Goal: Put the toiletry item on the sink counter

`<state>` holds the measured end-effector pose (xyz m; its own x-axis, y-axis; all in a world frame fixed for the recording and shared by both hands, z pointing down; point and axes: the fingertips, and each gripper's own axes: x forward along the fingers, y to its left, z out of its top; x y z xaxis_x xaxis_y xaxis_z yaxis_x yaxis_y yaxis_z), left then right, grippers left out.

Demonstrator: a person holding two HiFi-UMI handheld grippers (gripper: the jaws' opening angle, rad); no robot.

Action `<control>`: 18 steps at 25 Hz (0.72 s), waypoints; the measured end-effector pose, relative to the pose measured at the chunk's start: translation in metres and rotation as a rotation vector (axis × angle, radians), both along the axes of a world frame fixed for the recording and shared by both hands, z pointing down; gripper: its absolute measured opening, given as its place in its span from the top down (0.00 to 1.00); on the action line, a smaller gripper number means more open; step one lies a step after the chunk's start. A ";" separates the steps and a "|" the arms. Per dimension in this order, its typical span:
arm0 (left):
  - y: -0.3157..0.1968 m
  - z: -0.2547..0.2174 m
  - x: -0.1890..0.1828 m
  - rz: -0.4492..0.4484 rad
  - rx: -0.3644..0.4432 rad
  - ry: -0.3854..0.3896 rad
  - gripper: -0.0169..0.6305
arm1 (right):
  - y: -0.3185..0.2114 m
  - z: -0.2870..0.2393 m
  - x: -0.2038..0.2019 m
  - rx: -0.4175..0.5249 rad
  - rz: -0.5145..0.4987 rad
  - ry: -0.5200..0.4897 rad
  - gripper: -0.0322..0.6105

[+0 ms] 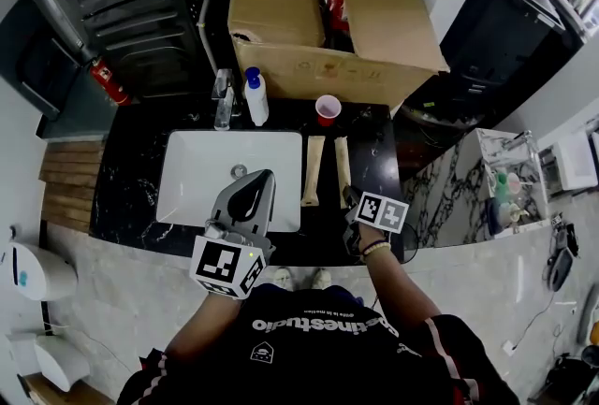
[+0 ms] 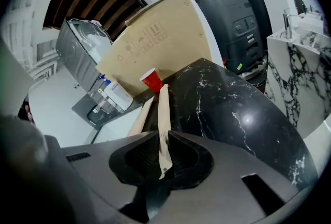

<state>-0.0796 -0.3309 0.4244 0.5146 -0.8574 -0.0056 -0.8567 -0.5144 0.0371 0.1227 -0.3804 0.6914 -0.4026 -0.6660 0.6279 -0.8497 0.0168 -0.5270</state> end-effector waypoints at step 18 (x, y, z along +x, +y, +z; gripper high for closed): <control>-0.005 -0.004 0.000 0.014 0.017 0.001 0.95 | 0.013 -0.036 0.021 0.145 -0.051 0.281 0.62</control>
<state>-0.0795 -0.3362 0.4203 0.5262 -0.8501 -0.0204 -0.8497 -0.5265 0.0289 0.1439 -0.3678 0.6553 -0.2615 -0.7405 0.6190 -0.9579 0.1206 -0.2604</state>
